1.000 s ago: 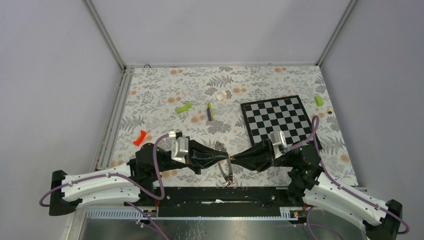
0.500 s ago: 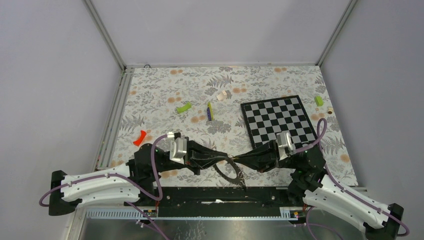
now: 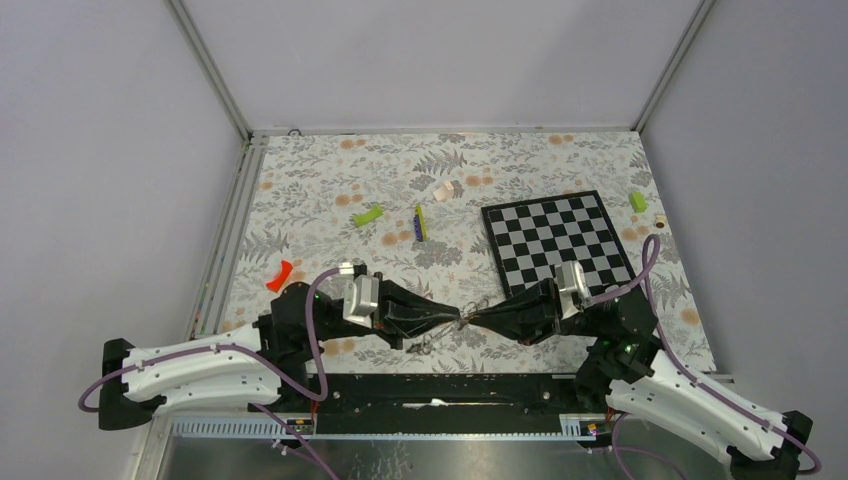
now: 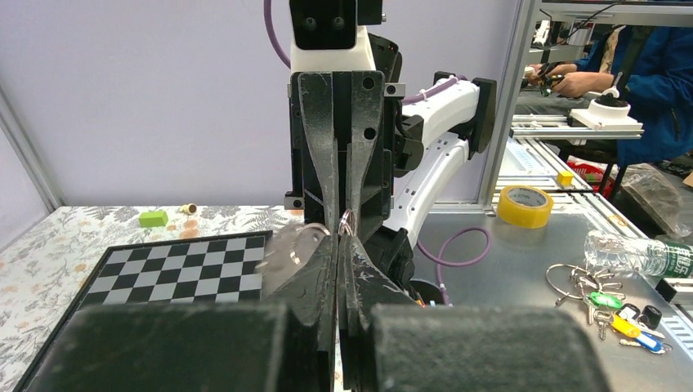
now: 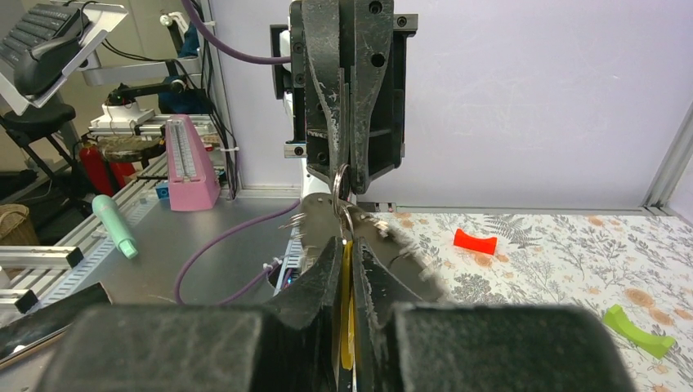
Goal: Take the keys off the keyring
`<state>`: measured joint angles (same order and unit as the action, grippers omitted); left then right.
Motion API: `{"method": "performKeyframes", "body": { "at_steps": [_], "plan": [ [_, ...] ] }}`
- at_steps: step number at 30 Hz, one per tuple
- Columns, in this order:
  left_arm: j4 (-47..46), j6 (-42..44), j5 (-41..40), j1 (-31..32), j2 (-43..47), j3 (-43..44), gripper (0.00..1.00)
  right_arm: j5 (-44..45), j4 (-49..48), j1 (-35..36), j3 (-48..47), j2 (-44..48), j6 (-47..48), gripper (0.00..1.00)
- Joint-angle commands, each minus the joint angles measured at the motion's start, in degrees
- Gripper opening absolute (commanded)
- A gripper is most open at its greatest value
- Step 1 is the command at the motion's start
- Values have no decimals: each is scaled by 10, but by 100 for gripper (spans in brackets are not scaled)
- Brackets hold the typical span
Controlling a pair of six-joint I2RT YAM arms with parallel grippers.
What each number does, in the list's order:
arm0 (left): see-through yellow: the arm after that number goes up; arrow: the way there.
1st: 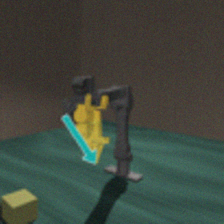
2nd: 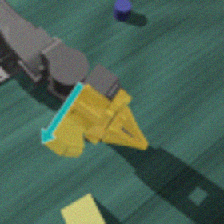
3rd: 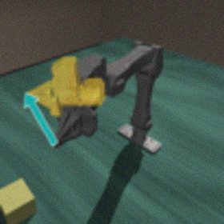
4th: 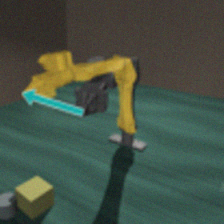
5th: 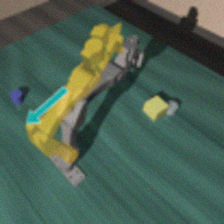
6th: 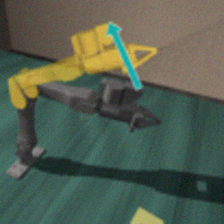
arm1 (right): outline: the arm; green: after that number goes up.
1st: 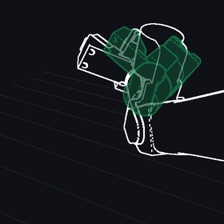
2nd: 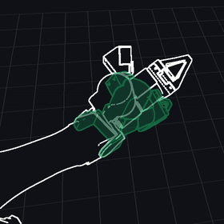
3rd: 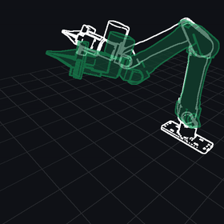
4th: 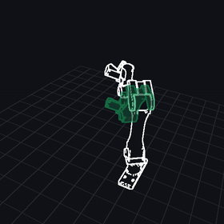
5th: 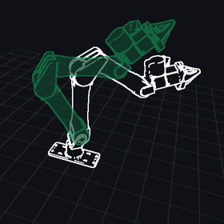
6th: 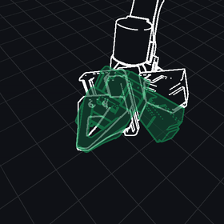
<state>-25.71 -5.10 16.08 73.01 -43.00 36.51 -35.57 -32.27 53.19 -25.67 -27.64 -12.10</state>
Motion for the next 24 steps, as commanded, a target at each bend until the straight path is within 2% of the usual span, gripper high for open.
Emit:
{"method": "performKeyframes", "body": {
  "at_steps": [1,15,24],
  "plan": [
    [-2,11,24,0,-4,29,0,0,14,1,-48,-3,1,2],
    [28,27,14,0,-4,32,0,-40,38,1,-92,-28,-63,2],
    [33,31,10,0,5,34,0,-31,66,1,-87,-11,-58,3]
  ]
}}
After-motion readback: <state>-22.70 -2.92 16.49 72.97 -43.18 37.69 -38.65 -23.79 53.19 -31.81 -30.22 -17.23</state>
